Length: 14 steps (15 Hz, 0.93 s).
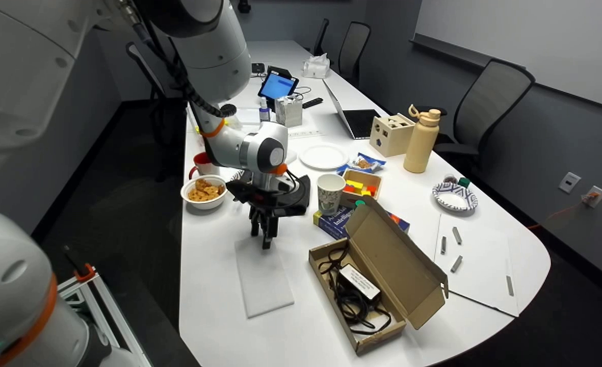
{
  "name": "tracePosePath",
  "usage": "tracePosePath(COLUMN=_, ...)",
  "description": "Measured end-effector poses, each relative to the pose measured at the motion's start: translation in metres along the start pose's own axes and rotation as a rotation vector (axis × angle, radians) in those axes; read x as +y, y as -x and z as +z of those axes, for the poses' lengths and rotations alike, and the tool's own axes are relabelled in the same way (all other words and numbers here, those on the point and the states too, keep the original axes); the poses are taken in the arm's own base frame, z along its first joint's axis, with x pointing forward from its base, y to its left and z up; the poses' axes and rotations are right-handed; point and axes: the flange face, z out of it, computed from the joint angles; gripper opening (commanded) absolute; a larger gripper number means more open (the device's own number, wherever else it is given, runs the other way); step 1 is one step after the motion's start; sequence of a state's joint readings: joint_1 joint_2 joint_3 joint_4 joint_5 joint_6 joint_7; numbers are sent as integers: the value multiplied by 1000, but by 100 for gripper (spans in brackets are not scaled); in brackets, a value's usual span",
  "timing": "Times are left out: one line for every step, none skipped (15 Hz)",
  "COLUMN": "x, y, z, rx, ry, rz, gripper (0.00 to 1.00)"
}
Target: Put the white foam in the brown box.
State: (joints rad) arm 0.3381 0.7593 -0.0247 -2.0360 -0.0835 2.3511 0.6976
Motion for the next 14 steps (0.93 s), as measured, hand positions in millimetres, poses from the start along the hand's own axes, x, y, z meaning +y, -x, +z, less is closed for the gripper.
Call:
tracePosePath(x=0, y=0, z=0, rx=0, ry=0, rz=6, gripper=71)
tracePosePath(x=-1, y=0, z=0, rx=1, ry=1, rz=11, gripper=63)
tracePosePath(x=-1, y=1, z=-1, rx=4, ry=2, rz=18, gripper=55)
tracePosePath(x=-2, y=1, z=-1, rx=6, ry=4, rz=24, gripper=45)
tracePosePath(x=-2, y=1, z=-1, rx=8, ry=6, rz=30, gripper=38)
tracePosePath(x=-2, y=1, z=-1, rx=9, ry=8, rz=36, gripper=31)
tracePosePath(x=-2, y=1, z=-1, rx=10, ry=8, rz=42, gripper=23)
tracePosePath(x=-2, y=0, z=-1, rx=11, ry=9, rz=48, gripper=16)
tracePosePath(x=-1, y=0, z=-1, rx=12, ry=10, rz=55, gripper=8)
tracePosePath(x=-1, y=0, z=-2, rx=13, ry=10, rz=62, gripper=6)
tracePosePath(x=-1, y=-1, z=-3, rx=15, ry=9, rz=67, gripper=6)
tracePosePath(x=-1, y=-1, z=-3, rx=16, ry=9, rz=71, gripper=2)
tracePosePath(x=0, y=-2, z=-4, rx=17, ry=8, rz=77, gripper=0)
tracePosePath(x=1, y=-3, z=-4, rx=18, ry=9, rz=84, gripper=2)
